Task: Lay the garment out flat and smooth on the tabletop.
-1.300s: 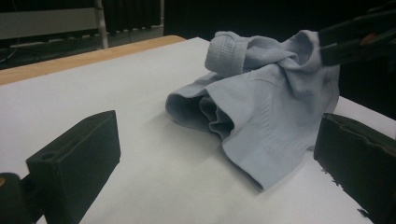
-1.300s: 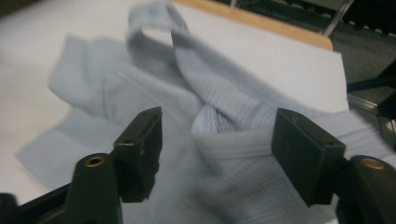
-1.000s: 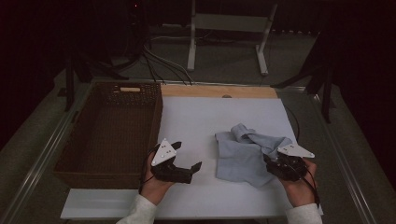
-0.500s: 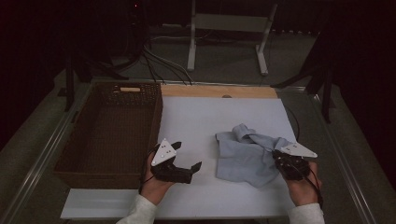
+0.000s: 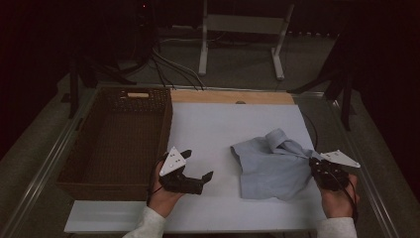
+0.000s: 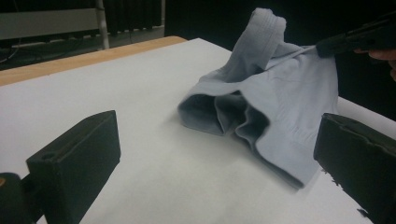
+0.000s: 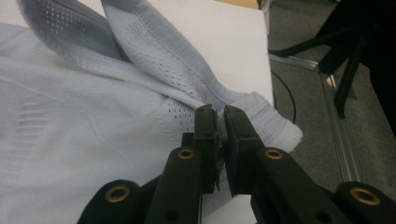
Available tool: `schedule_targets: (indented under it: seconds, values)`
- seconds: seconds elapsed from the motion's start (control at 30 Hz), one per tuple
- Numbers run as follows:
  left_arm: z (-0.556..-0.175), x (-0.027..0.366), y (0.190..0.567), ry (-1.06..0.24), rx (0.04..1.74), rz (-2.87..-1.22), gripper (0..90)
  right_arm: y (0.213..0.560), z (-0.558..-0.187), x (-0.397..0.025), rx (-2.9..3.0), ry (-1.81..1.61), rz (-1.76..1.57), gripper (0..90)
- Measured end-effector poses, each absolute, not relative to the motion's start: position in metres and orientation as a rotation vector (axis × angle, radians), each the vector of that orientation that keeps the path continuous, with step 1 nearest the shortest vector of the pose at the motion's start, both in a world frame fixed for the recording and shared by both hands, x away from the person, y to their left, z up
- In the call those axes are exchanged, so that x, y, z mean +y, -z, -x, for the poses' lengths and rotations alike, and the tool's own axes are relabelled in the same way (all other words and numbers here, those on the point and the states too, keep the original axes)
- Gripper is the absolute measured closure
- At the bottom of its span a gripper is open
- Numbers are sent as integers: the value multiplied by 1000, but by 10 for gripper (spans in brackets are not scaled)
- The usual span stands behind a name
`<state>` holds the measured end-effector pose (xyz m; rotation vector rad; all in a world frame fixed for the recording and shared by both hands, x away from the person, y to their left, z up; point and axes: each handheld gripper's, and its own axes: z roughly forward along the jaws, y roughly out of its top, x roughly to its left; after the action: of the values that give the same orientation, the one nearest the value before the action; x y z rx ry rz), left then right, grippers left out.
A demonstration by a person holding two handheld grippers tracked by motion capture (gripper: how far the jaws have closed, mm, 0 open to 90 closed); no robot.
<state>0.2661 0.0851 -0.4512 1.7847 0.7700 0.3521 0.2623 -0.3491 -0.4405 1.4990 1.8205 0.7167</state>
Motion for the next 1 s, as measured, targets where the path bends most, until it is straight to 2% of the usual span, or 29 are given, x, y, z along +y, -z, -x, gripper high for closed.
schedule_targets:
  seconds: [0.07, 0.13, 0.17, 0.23, 0.27, 0.37, 0.63, 1.0]
  values:
    - [-266, 85, 451, -352, 769, -1786, 11, 441, -262, -349, 1820, -715, -1506, 841]
    - [-266, 85, 451, -352, 768, -1787, 11, 441, -262, -345, 1830, -726, -1491, 686]
    - [-266, 85, 451, -352, 768, -1787, 11, 441, -262, -345, 1830, -726, -1491, 686]
    - [-266, 84, 451, -351, 769, -1786, 10, 439, -261, -339, 1835, -751, -1466, 533]
    - [-266, 84, 452, -350, 769, -1787, 11, 435, -260, -332, 1850, -790, -1434, 421]
    - [-266, 84, 452, -350, 769, -1787, 11, 432, -258, -321, 1872, -853, -1416, 337]
    - [-266, 86, 450, -356, 770, -1780, 11, 431, -248, -303, 1957, -912, -1368, 298]
    - [-266, 83, 449, -356, 762, -1783, 11, 444, -217, -302, 2016, -942, -1314, 301]
